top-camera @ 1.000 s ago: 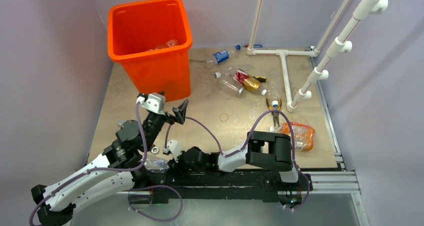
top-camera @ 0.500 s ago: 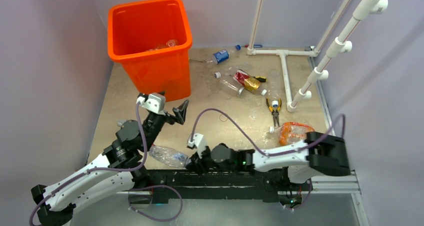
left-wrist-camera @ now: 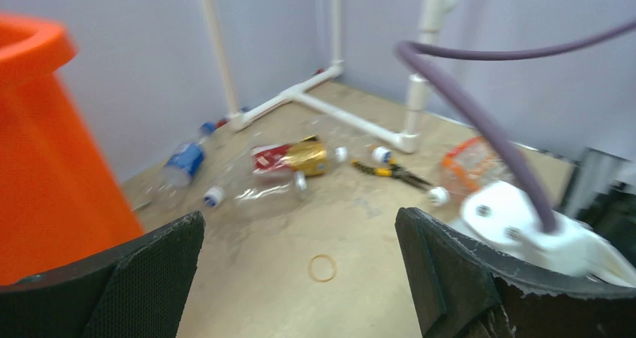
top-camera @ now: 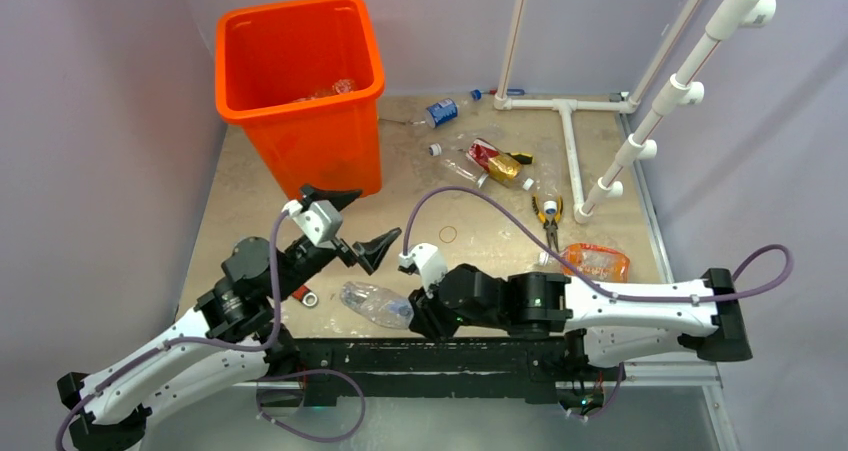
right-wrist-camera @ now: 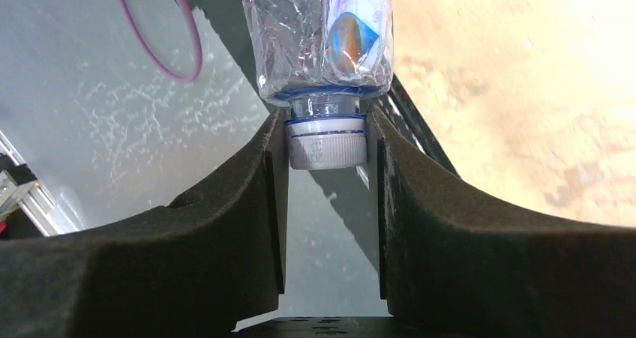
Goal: Put the plastic bottles in the bin
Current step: Pick up the plastic bottle from the corner of the board.
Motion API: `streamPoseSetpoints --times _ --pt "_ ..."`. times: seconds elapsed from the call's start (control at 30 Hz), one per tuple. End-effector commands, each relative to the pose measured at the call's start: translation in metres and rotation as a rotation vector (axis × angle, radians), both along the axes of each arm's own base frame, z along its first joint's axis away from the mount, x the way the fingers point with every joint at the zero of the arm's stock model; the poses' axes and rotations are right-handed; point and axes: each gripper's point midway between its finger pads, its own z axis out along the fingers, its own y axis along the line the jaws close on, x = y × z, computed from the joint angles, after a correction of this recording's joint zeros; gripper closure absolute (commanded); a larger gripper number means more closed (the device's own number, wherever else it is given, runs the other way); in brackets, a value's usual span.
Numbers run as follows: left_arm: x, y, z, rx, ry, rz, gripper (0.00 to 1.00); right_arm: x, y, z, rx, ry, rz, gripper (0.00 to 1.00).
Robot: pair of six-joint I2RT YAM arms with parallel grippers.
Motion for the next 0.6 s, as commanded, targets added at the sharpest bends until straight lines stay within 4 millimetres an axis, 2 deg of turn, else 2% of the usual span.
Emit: streamPoseSetpoints --times 0.0,0.07,0.13,0.23,0.27,0.37,0.57 --pt "-0.058 -0.031 0.051 0.004 -0.078 -0.369 0.01 0.001 -0.045 0.019 -0.102 0.016 -0.074 1.0" --pt "-0.071 -0.044 0.05 0.087 -0.017 -0.476 0.01 -0.001 -0.049 0.032 -0.093 0.018 -0.059 1.0" --pt "-0.077 -0.051 0.035 0.208 0.061 -0.543 0.01 -0.007 -0.053 0.041 -0.098 0.02 -0.015 1.0" --pt "-0.078 -0.05 -0.003 0.373 0.162 -0.569 0.01 -0.008 -0.064 0.051 -0.117 0.001 0.008 1.0" --pt "-0.08 -0.049 -0.009 0.395 0.169 -0.577 0.01 -0.006 -0.068 0.055 -0.115 -0.01 0.001 1.0" --pt "-0.09 -0.045 -0.016 0.417 0.149 -0.612 0.01 -0.004 -0.077 0.07 -0.104 -0.03 -0.002 1.0" --pt "-0.092 -0.038 -0.028 0.48 0.129 -0.621 0.03 0.001 -0.094 0.105 -0.043 -0.074 -0.018 1.0"
